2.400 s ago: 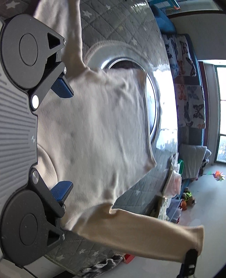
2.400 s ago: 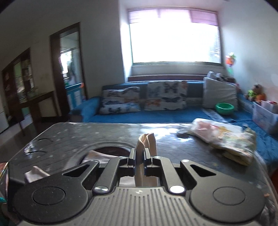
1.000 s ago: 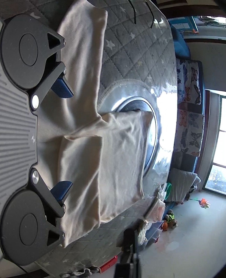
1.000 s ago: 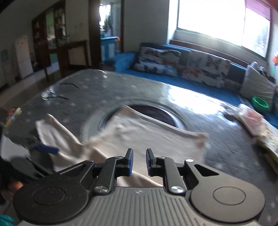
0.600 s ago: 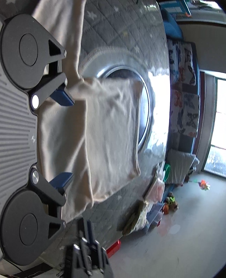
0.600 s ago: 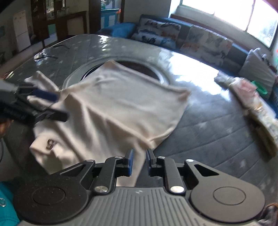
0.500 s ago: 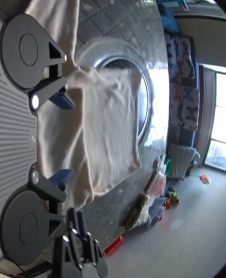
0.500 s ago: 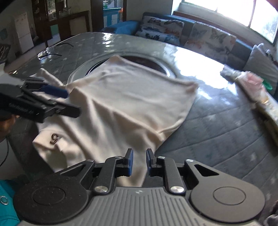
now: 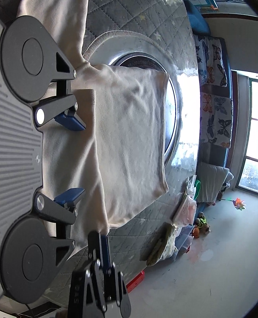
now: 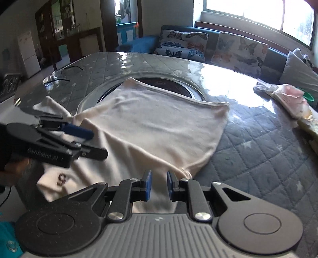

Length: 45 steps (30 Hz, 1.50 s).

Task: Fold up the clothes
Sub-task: 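Move the left gripper toward the other sleeve of the shirt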

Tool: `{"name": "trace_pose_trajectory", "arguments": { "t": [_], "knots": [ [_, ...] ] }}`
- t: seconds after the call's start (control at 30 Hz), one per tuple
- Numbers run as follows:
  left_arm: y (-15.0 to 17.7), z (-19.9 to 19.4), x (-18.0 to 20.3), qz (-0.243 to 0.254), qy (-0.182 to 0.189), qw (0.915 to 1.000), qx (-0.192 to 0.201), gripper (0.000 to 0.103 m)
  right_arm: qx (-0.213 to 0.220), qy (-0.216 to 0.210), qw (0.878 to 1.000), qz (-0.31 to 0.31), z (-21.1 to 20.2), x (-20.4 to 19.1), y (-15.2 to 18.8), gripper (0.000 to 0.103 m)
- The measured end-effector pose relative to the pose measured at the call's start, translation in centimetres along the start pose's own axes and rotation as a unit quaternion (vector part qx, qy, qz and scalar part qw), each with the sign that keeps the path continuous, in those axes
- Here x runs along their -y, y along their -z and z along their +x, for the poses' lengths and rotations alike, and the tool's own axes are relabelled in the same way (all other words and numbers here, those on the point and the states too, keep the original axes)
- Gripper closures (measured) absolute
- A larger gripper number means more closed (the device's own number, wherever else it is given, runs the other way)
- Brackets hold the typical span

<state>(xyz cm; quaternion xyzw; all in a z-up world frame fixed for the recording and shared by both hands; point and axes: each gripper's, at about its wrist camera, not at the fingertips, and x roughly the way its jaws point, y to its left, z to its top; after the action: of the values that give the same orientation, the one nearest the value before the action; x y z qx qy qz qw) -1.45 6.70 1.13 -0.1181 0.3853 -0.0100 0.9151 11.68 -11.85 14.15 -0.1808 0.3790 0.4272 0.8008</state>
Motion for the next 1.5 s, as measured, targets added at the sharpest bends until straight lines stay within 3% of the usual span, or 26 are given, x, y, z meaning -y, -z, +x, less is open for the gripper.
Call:
{"name": "trace_pose_trajectory", "arguments": {
  "t": [0.37,0.57,0.8,1.13,1.5],
  "knots": [
    [0.5,-1.4,-1.9,-0.008,-0.033,0.9994,0.002,0.049,-0.01,0.018,1.0,0.002,1.5,0.5,0.2,0.087],
    [0.7,-2.1,-1.9,-0.005,-0.034,0.9994,0.007,0.048,0.001,0.019,1.0,-0.001,1.3,-0.4,-0.2,0.082],
    [1.3,-2.5,-2.0,0.003,-0.041,0.9991,0.004,0.048,0.012,-0.01,0.999,-0.033,1.9,-3.7,-0.7,0.08],
    [2.1,-4.4,-3.7,-0.008,-0.051,0.9986,0.012,0.04,0.015,-0.028,0.998,-0.061,4.3,-7.5,-1.5,0.08],
    [2.8,-7.1,-7.3,-0.048,-0.087,0.9944,0.037,0.03,0.009,-0.089,0.992,-0.088,4.5,-11.2,-1.5,0.079]
  ]
}}
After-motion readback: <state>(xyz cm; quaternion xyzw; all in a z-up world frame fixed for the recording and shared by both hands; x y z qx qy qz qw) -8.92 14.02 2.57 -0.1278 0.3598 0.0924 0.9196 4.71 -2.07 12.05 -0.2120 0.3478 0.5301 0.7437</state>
